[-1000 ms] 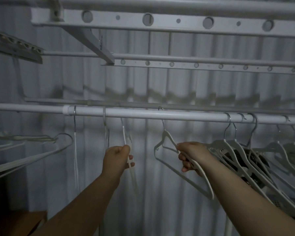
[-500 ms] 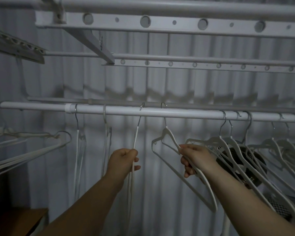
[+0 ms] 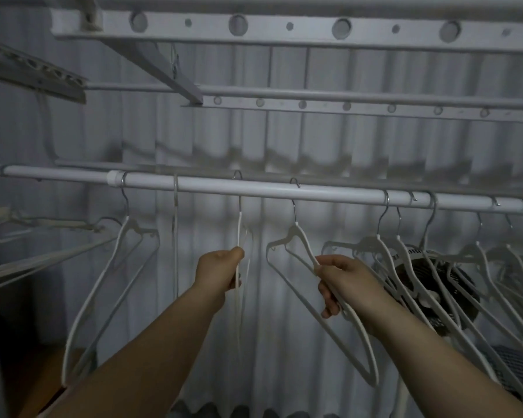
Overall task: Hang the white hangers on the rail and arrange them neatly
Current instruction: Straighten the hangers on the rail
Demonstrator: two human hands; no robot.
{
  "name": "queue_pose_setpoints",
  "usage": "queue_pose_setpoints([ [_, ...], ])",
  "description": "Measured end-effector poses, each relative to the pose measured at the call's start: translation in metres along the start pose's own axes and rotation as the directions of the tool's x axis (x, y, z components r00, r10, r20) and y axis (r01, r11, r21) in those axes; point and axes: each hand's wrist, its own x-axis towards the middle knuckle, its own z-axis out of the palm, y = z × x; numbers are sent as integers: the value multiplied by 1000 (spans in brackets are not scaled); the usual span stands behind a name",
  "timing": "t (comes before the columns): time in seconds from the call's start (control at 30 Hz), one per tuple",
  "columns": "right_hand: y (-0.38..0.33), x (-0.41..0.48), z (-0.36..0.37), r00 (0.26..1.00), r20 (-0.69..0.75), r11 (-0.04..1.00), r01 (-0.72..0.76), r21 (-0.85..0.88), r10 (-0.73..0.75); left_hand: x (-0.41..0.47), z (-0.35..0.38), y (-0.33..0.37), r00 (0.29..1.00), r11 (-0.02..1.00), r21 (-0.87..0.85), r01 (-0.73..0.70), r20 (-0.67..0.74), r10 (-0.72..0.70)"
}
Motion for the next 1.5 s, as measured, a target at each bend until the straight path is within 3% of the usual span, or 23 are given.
queue_pose_setpoints([
  [0.23,2,2,-6,996,78,995,-31,-90,38,15,8,9,998,999,35,-12,-64,14],
  [0.43,1,-4,-10,996,44,984,-71,-166,79,-13,-1,-9,999,995,92,29,-41,-26],
  [0.53,-3,-8,-9,986,-126,939,59,-339,-107,-31,-22,-11,998,990,126,56,5,-57],
  [0.63,-11,-17,-7,854,-265,801,251,-544,-448,-51,-43,-10,993,975,216,60,82,-80],
  [0.7,-22,-32,4,739,-223,662,373,-650,-635,-70,-64,-6,987,960,277,46,138,-87],
  [0.77,-31,-48,20,694,-118,557,451,-697,-710,-92,-87,-5,977,930,366,9,195,-86],
  [0.9,-35,-75,64,827,129,535,464,-706,-547,-133,-142,-6,960,849,524,-65,266,-90],
  [0.97,-29,-90,86,903,220,597,412,-689,-370,-151,-171,-10,951,771,618,-152,303,-55],
  [1.03,-25,-109,106,934,307,692,344,-634,-182,-170,-196,-14,940,637,720,-275,341,19],
  [1.1,-22,-130,124,923,382,771,267,-578,-33,-189,-218,-17,923,563,751,-345,381,57],
  [1.17,-20,-151,140,892,448,791,237,-565,52,-206,-237,-18,907,557,741,-375,418,55],
  [1.4,-31,-214,164,751,641,782,301,-547,160,-243,-279,-20,885,552,751,-362,462,-49],
  [1.5,-38,-230,160,732,656,801,275,-533,185,-251,-279,-17,898,613,722,-320,438,-48],
])
